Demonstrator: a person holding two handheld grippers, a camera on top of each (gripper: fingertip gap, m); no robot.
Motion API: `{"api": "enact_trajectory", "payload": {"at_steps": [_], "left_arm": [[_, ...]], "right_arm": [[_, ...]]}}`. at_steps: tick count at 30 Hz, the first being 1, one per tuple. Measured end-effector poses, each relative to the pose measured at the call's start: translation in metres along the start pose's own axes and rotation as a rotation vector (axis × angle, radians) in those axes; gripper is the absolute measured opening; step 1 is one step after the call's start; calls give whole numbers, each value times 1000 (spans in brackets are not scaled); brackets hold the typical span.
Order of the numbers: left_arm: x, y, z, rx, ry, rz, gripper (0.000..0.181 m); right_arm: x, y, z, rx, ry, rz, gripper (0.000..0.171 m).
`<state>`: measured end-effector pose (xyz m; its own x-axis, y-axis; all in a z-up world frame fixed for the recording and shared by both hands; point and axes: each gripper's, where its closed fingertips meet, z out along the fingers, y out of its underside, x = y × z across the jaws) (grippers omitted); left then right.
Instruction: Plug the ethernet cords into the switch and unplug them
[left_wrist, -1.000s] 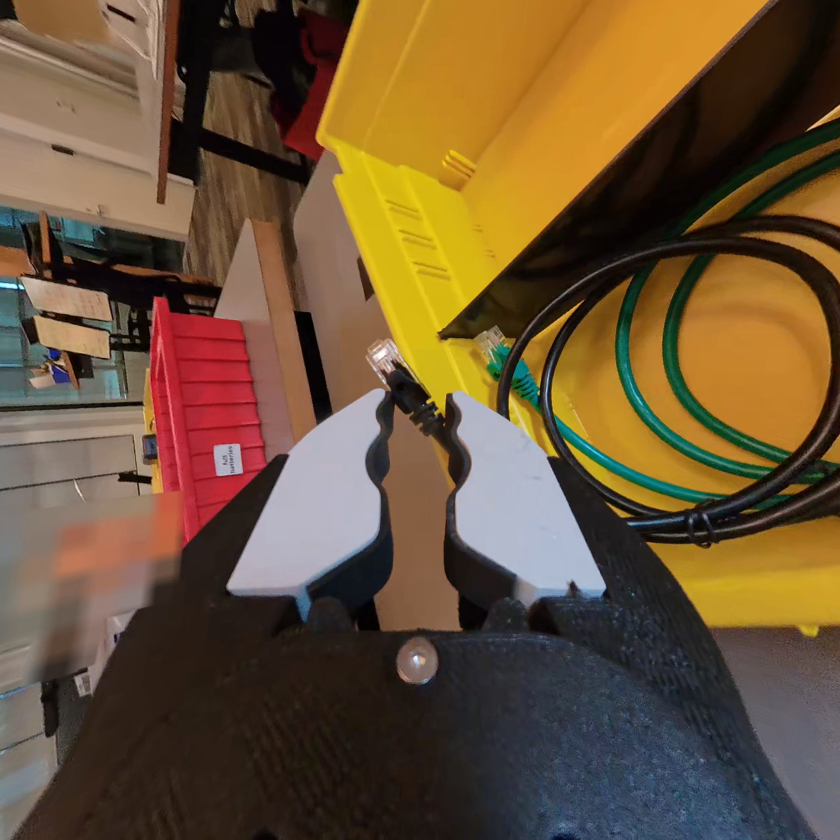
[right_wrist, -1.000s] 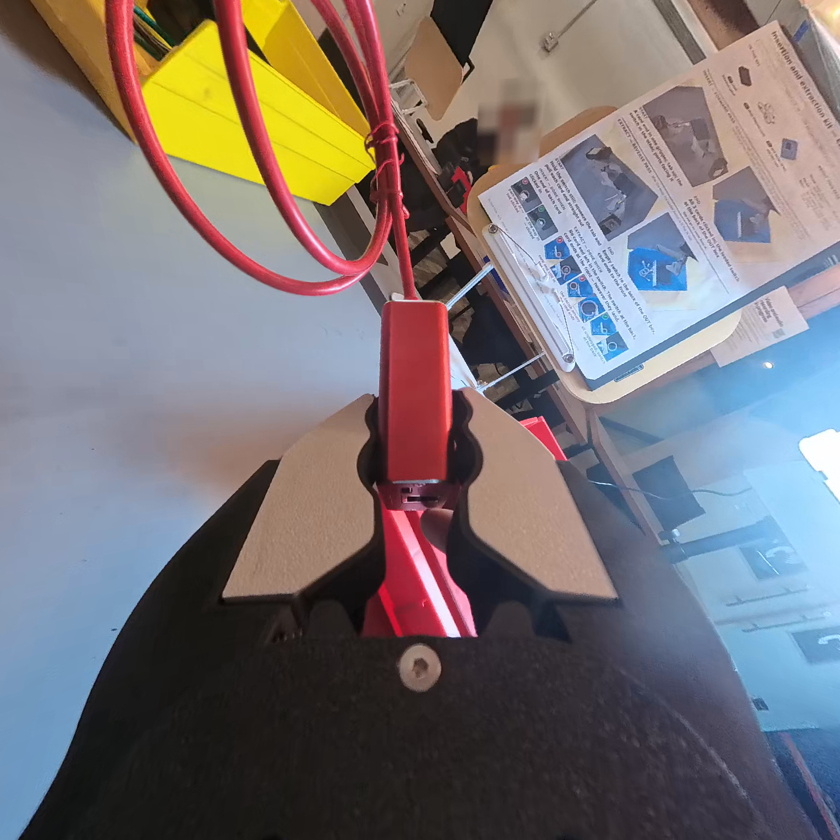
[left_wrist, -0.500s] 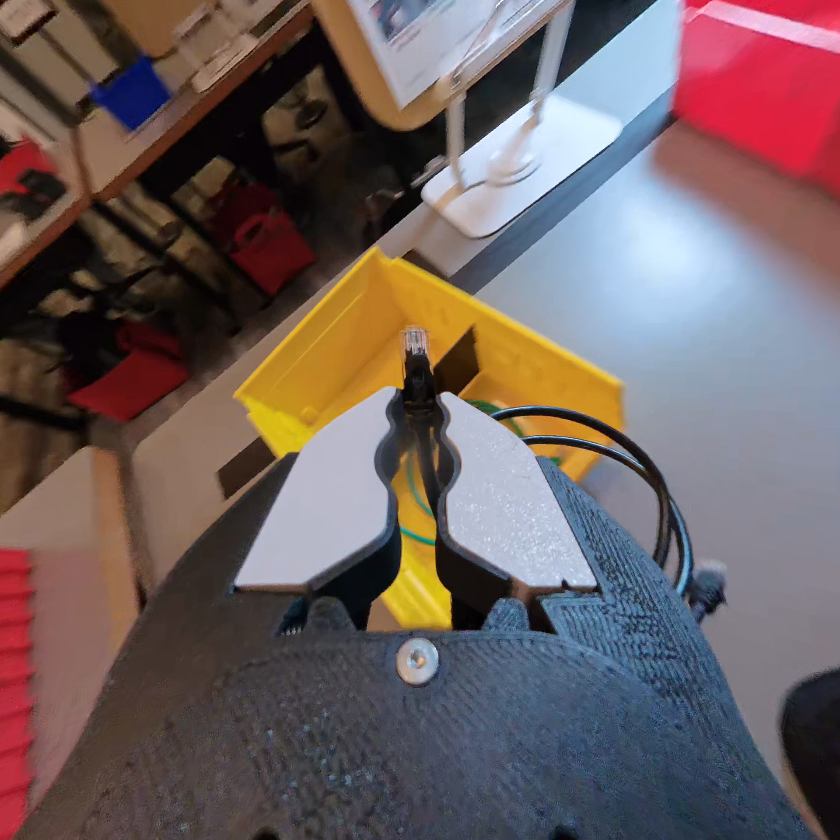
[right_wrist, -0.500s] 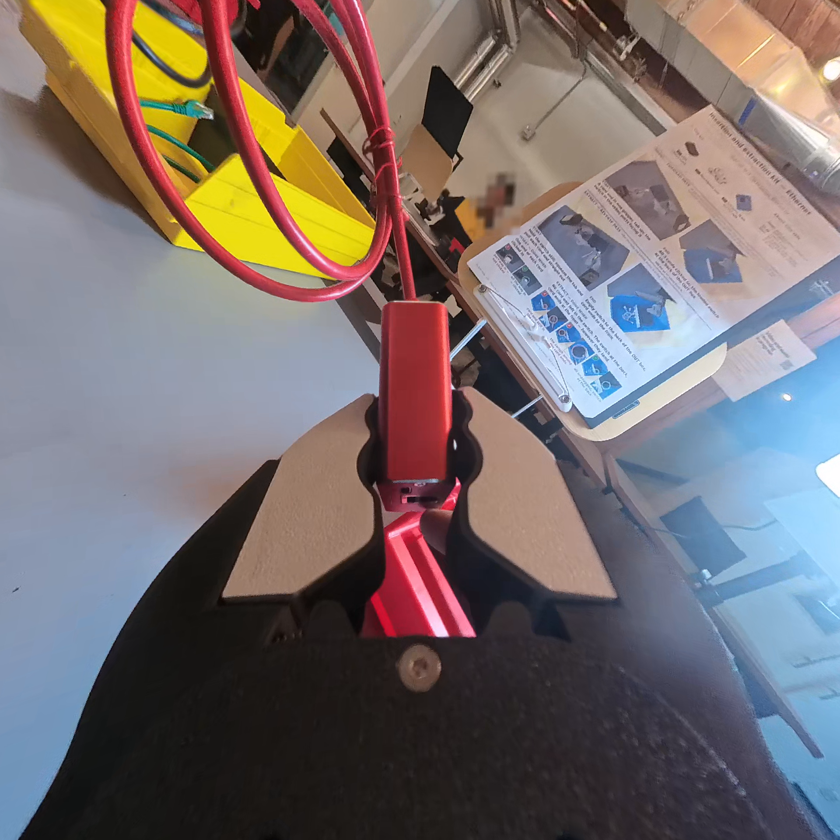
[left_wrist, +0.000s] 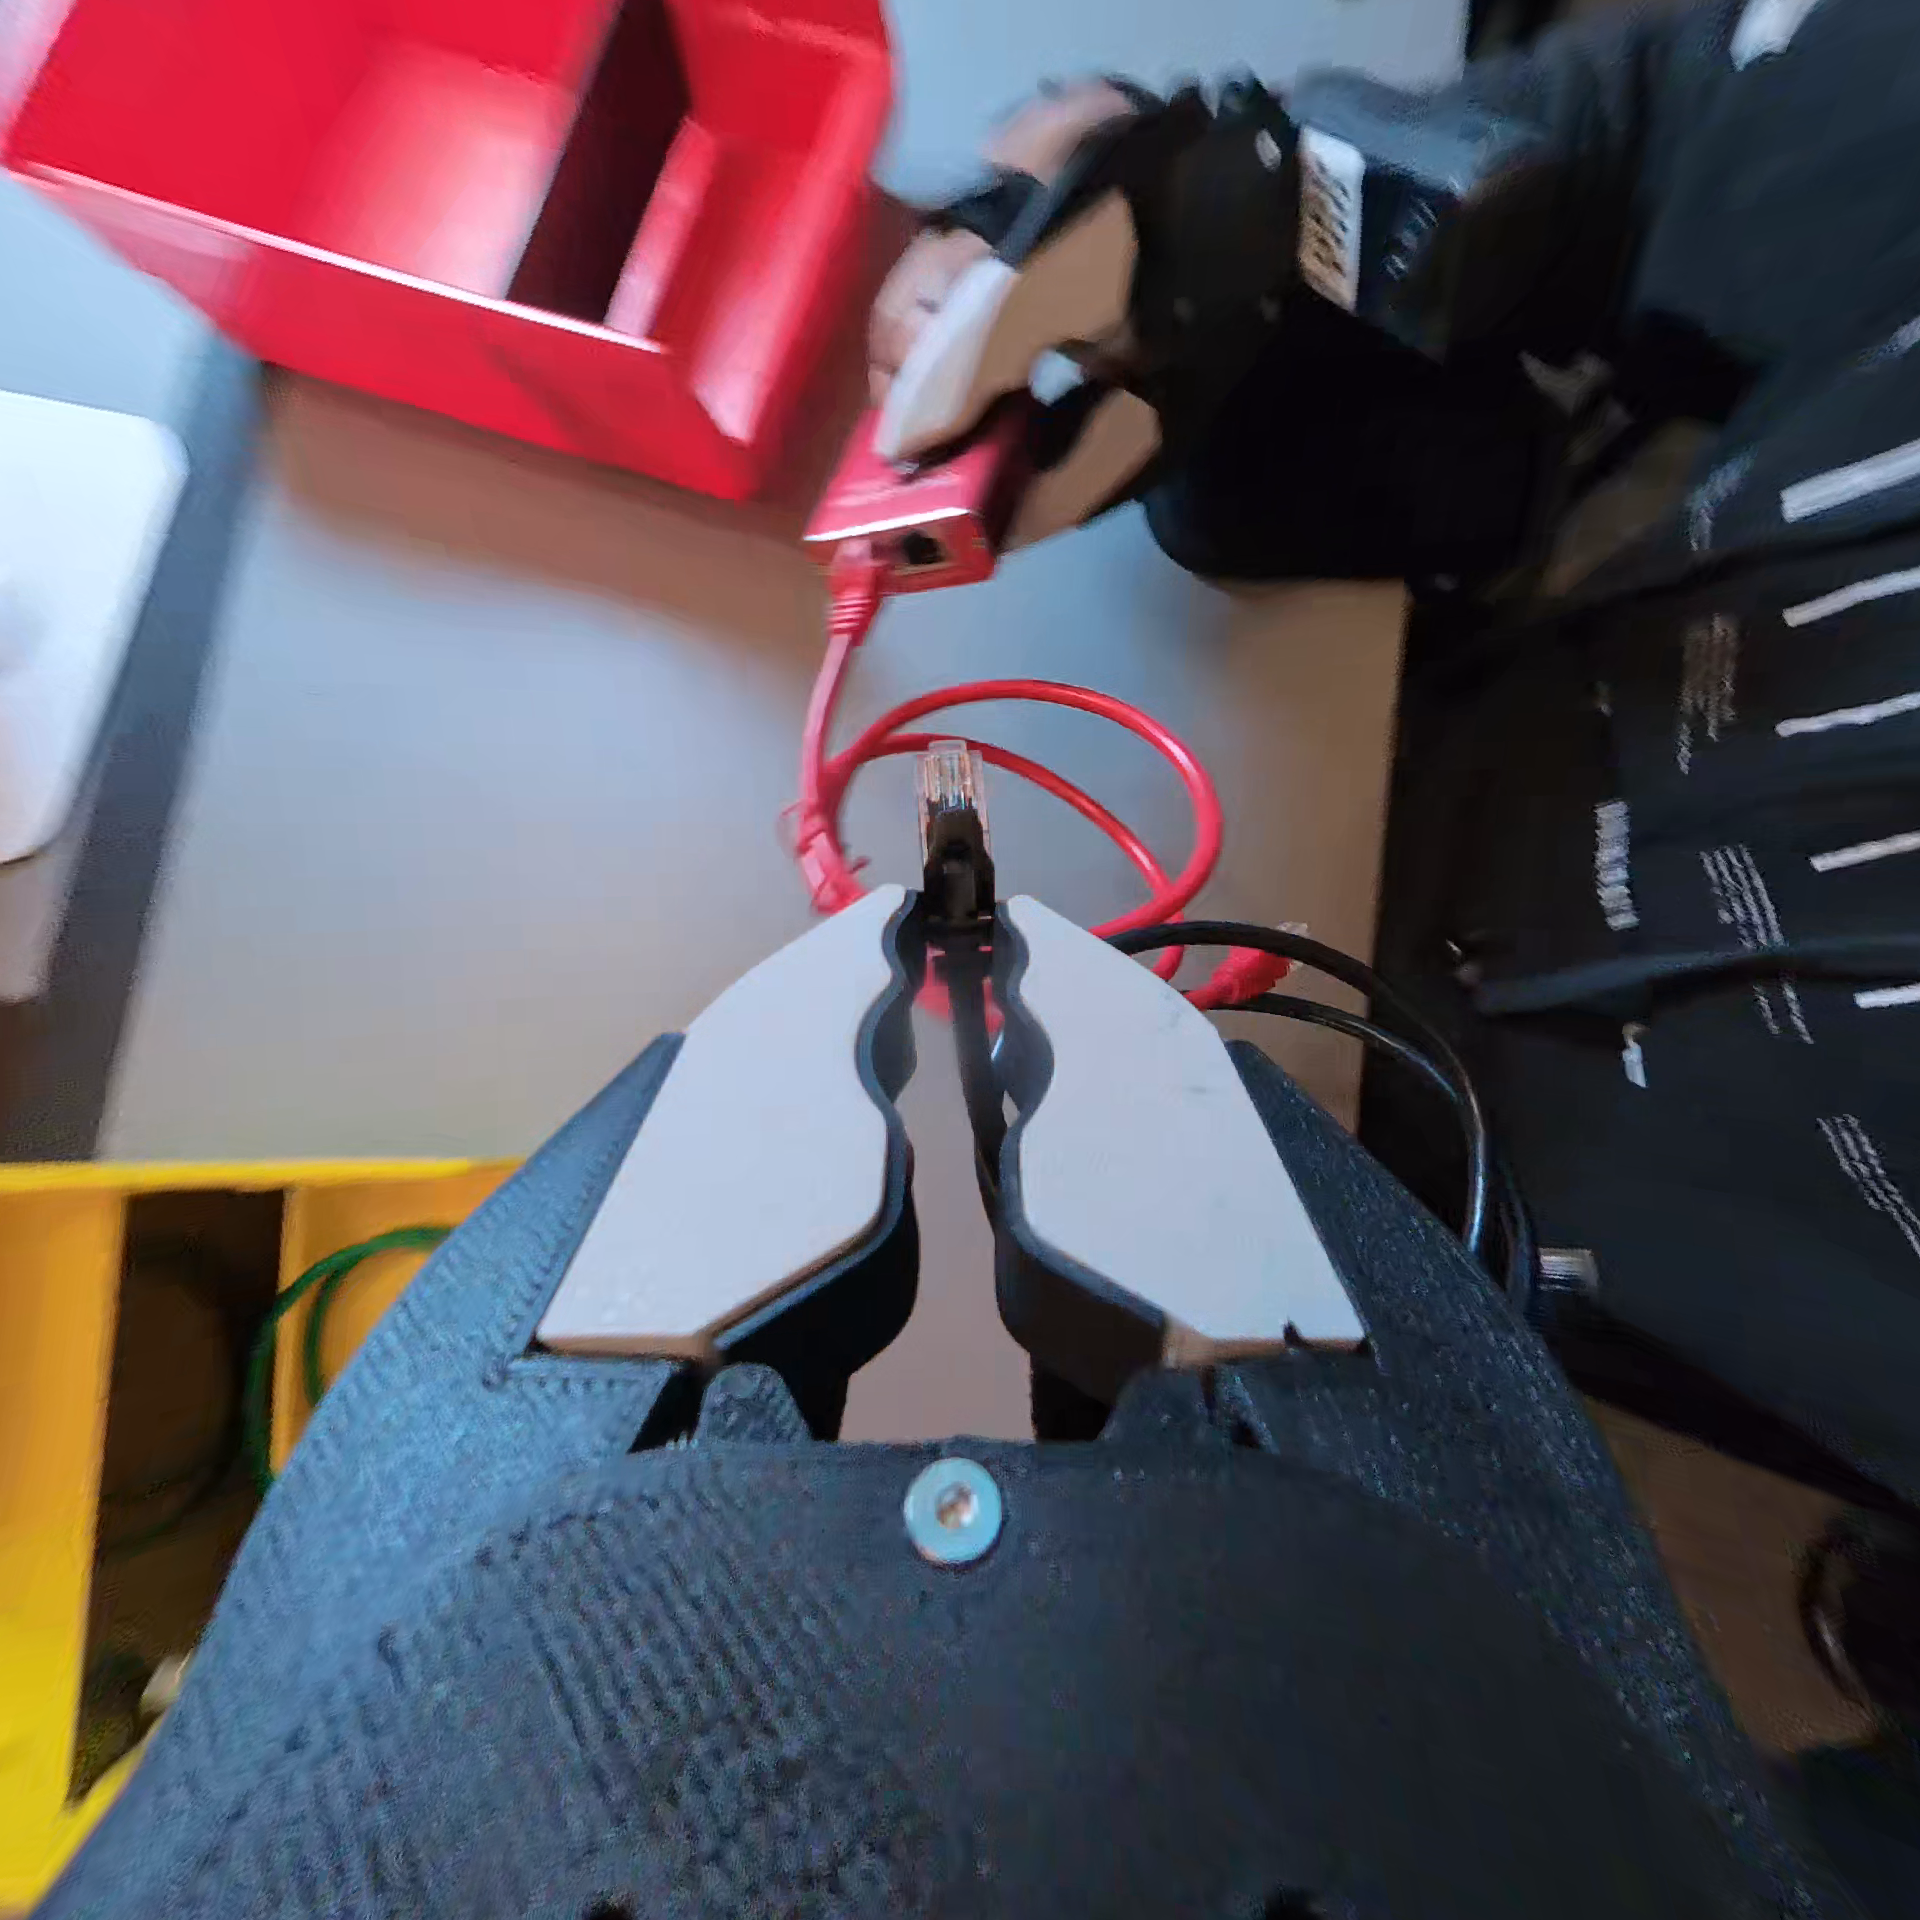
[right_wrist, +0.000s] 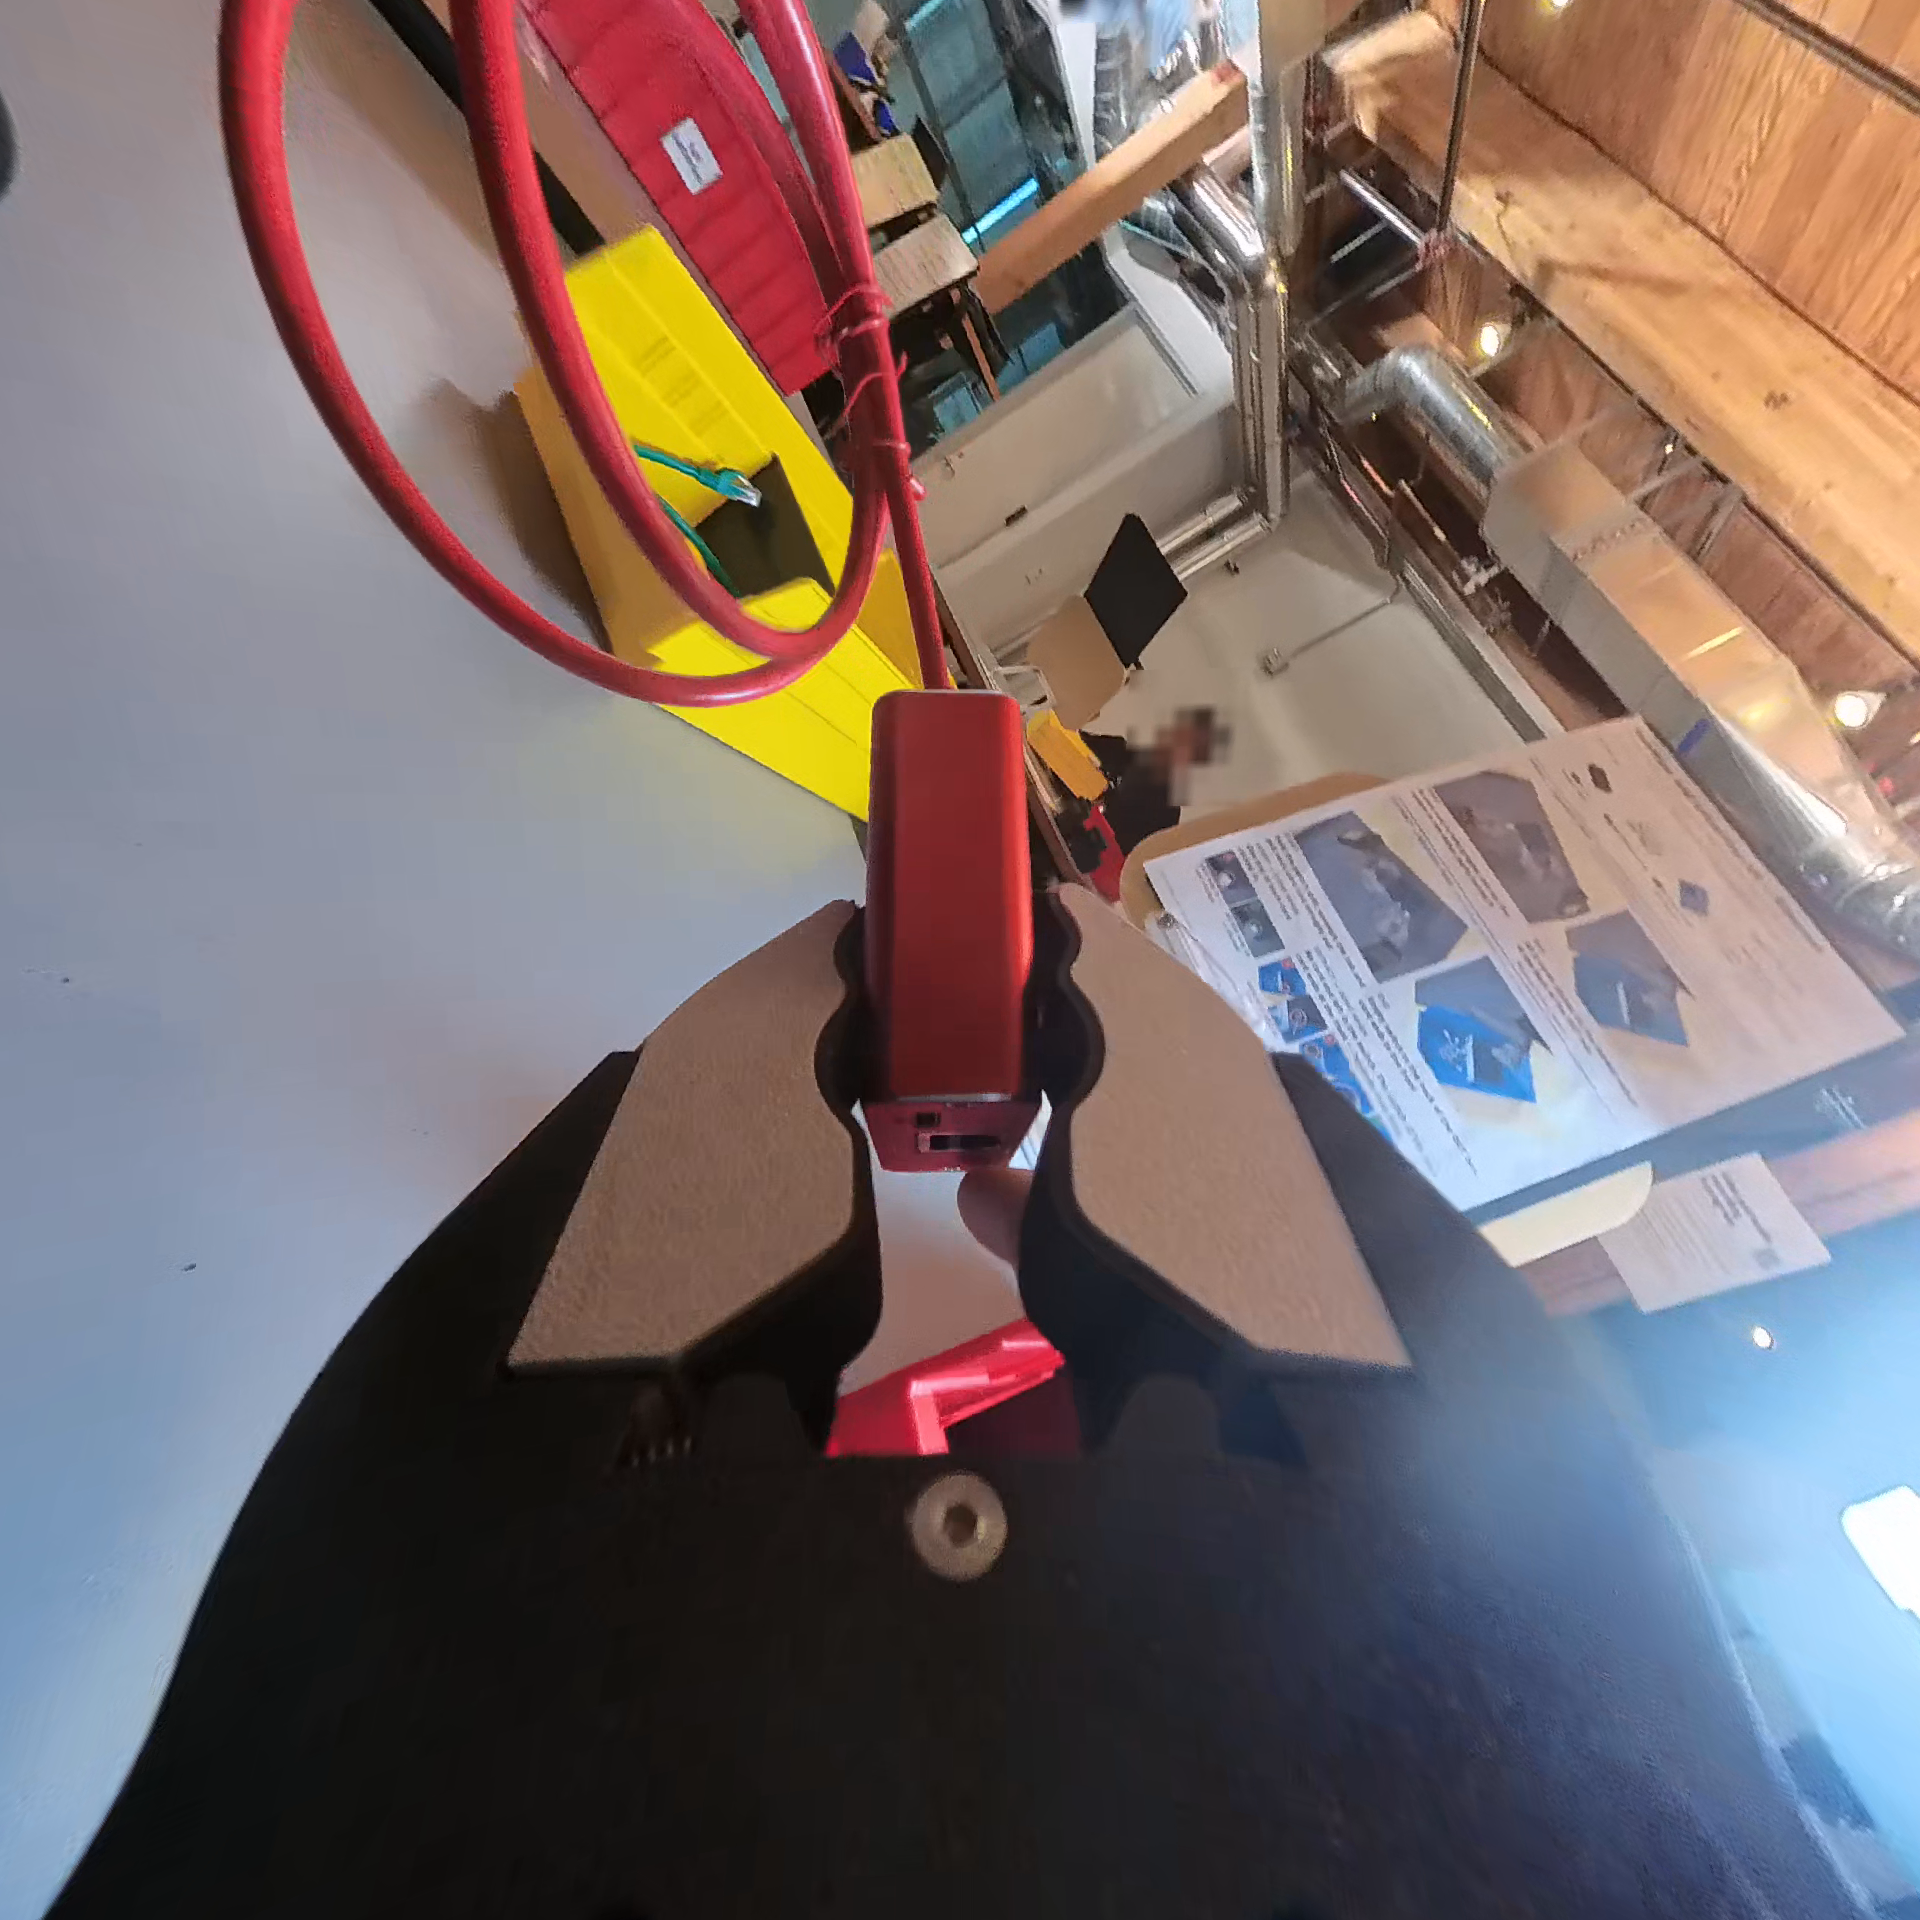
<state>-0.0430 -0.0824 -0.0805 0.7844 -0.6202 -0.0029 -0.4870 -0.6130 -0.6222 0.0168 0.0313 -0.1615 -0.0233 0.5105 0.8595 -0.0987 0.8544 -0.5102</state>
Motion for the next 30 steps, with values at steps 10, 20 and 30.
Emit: {"api": "enact_trajectory", "payload": {"at_steps": [10,20,30], "left_arm": [[27,2,96,-190,212,43,12],[26,9,107,-260,191,44,12],[34,11,106,-169,278,-50,11]], "right_arm": [[-12,-26,-7,70,-17,-144,28],[-25,-35,-7,80,-33,-267,28],[-33,-40,-7,94,-61,-293,28]]}}
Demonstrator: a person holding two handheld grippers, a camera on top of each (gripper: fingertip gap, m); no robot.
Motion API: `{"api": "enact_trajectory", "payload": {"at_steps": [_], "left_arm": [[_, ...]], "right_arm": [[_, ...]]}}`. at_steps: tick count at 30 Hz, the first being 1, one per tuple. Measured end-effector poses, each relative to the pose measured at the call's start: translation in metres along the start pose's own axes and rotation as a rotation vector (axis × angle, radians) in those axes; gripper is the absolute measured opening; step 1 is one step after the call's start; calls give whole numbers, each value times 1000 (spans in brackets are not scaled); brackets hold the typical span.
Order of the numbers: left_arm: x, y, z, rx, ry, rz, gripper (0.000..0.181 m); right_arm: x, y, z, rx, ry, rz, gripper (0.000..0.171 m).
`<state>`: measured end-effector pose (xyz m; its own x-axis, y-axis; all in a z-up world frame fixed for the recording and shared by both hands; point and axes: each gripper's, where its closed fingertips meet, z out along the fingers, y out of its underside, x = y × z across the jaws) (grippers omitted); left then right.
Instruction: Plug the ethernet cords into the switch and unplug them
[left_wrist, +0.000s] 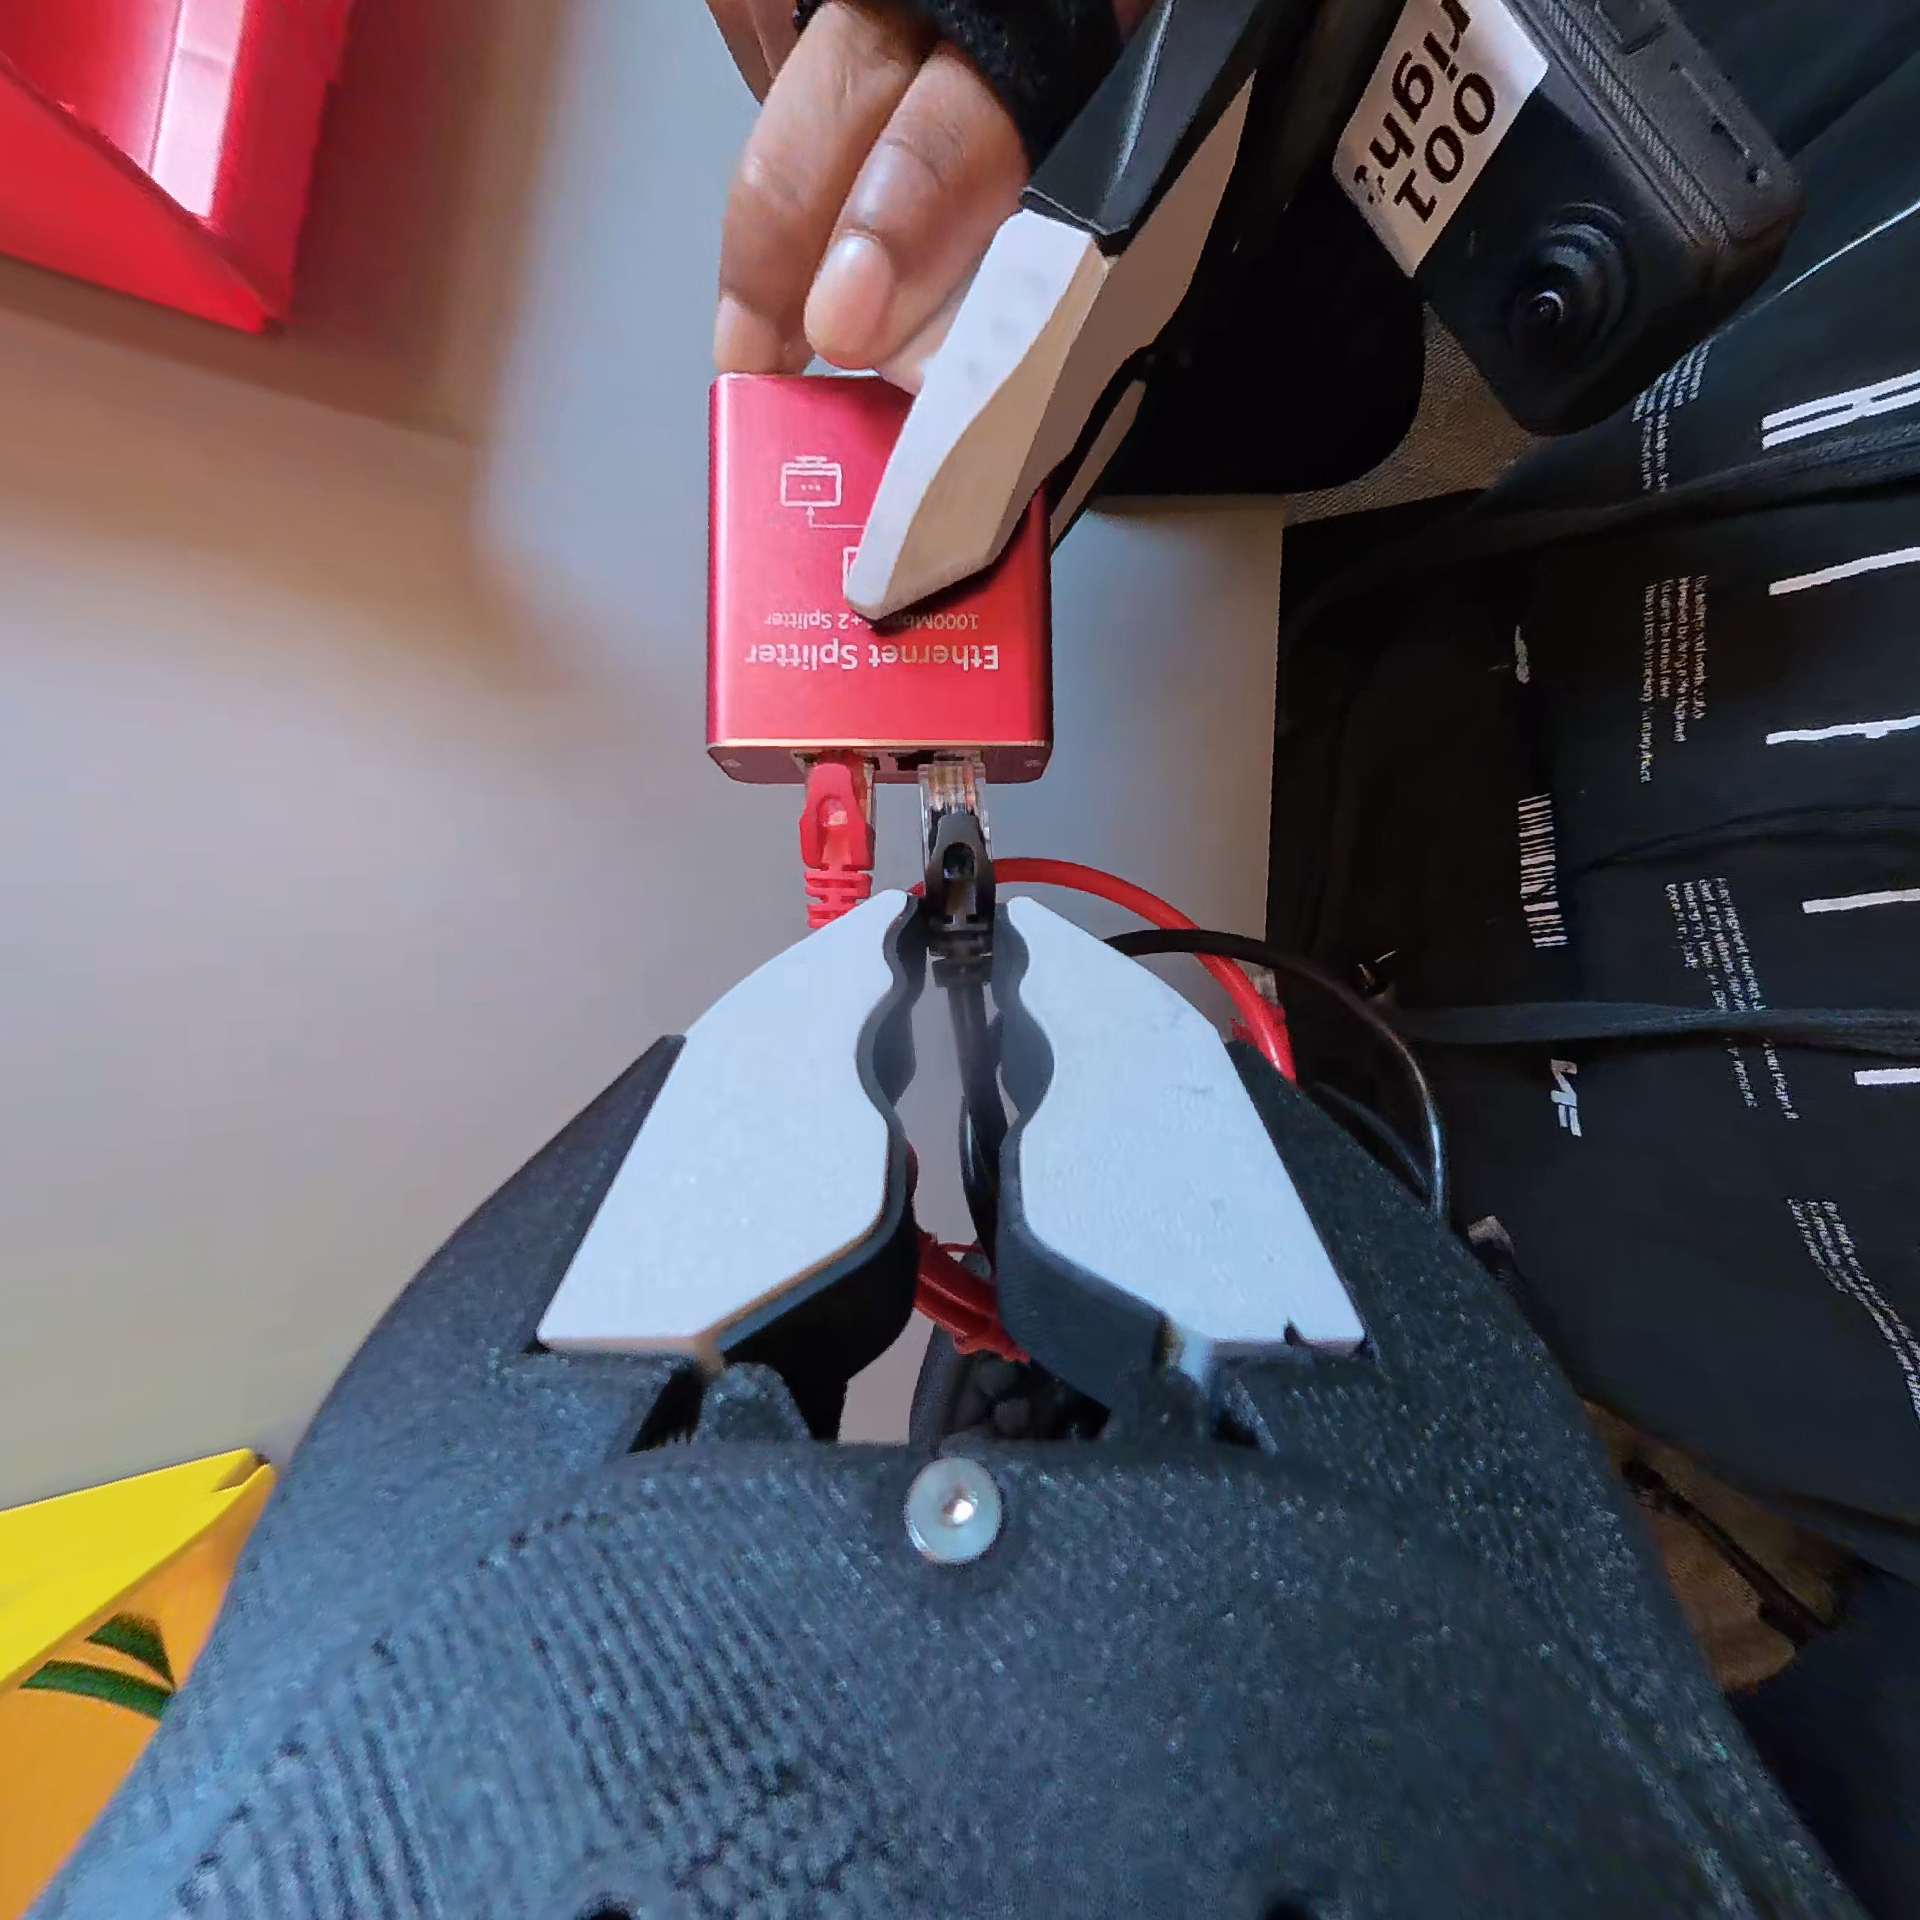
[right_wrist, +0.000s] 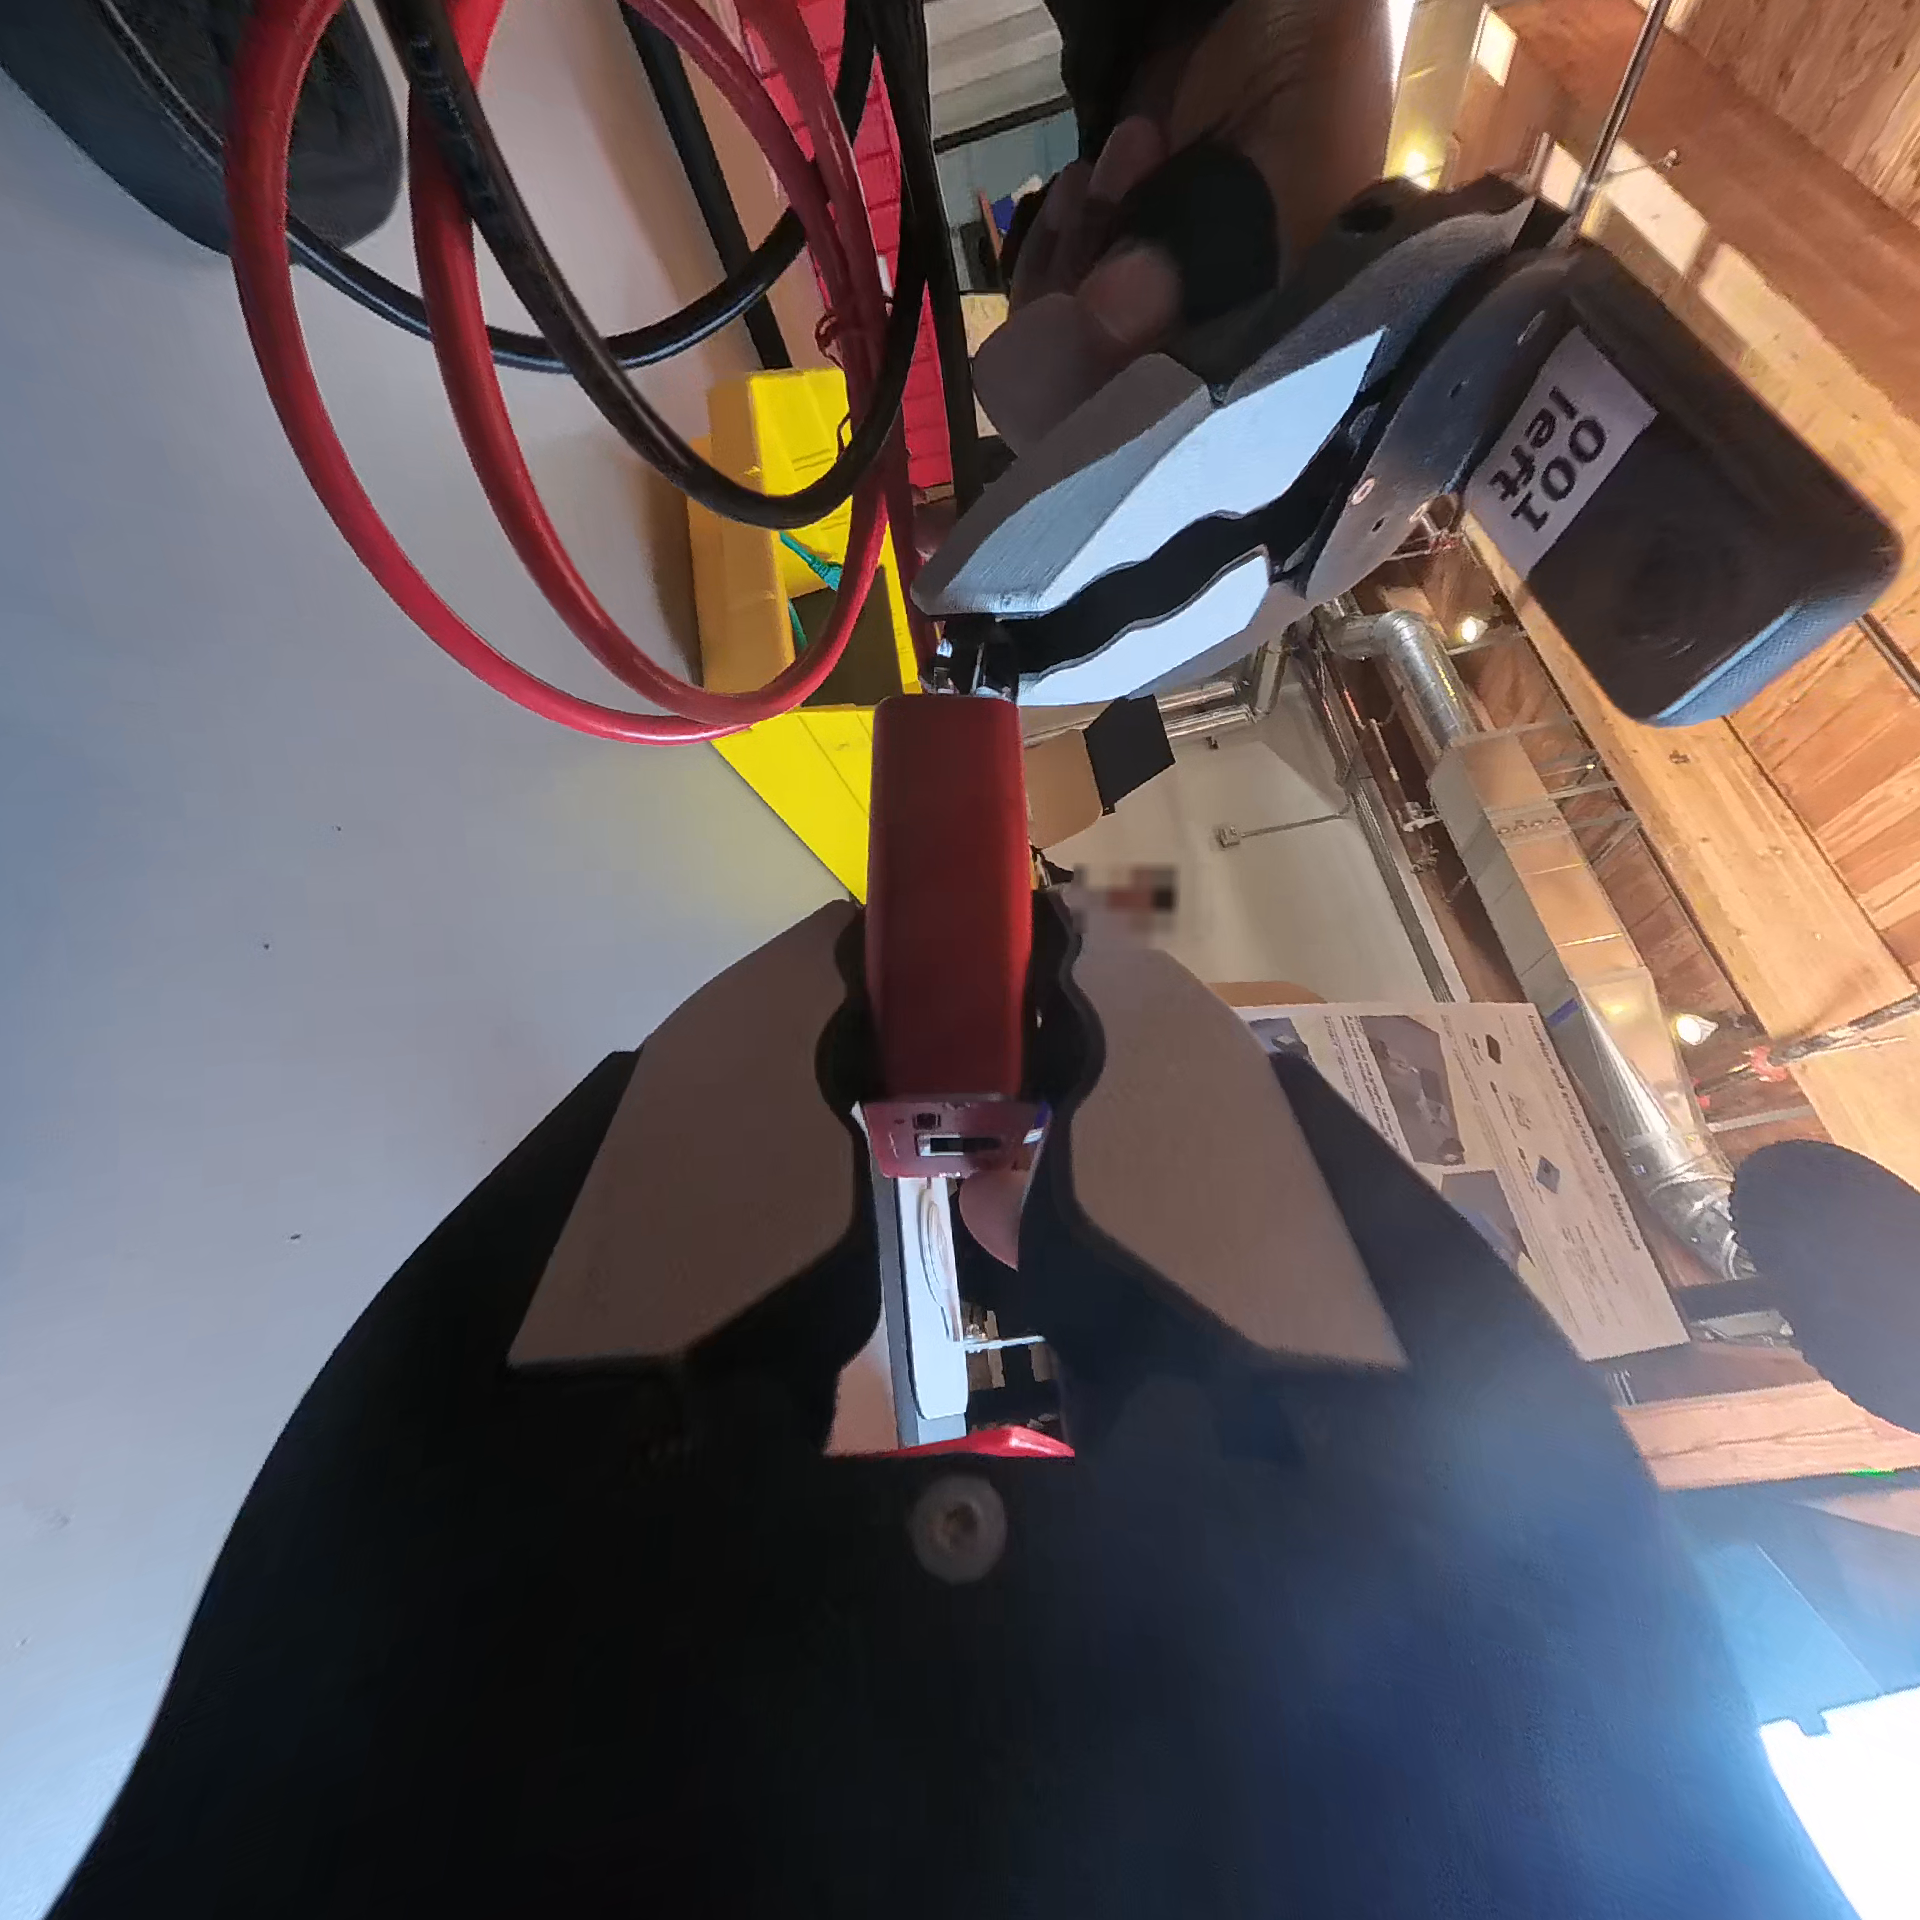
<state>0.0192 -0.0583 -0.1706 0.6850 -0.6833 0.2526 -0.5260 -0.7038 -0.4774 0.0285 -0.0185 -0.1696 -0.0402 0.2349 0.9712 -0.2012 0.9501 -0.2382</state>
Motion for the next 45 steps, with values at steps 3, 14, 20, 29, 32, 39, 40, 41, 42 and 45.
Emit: {"api": "enact_trajectory", "payload": {"at_steps": [3,14,20,29,32,39,40,41,42,45], "left_arm": [[-3,2,1,0,-4,-17,11],[11,2,11,43,9,92,11],[3,12,19,44,-96,126,13],[-12,17,-2,130,-314,151,15],[-10,18,-7,176,-352,160,16],[-19,4,-35,338,-481,156,15],[-25,-1,-38,360,-531,167,18],[-30,-7,-40,371,-576,187,22],[-33,-11,-36,359,-607,220,24],[-33,-22,-10,280,-656,353,37]], "right_arm": [[-4,-3,1,0,-13,-5,28],[-13,-12,-2,41,-42,16,28],[-23,-7,3,11,-76,30,28],[-14,18,6,-104,-78,117,28],[-17,30,7,-168,-109,120,28],[9,51,8,-308,-8,25,28],[12,52,9,-331,-3,10,28],[13,54,11,-358,-6,4,28],[13,55,13,-379,-11,3,28],[2,60,18,-435,-68,33,28]]}}
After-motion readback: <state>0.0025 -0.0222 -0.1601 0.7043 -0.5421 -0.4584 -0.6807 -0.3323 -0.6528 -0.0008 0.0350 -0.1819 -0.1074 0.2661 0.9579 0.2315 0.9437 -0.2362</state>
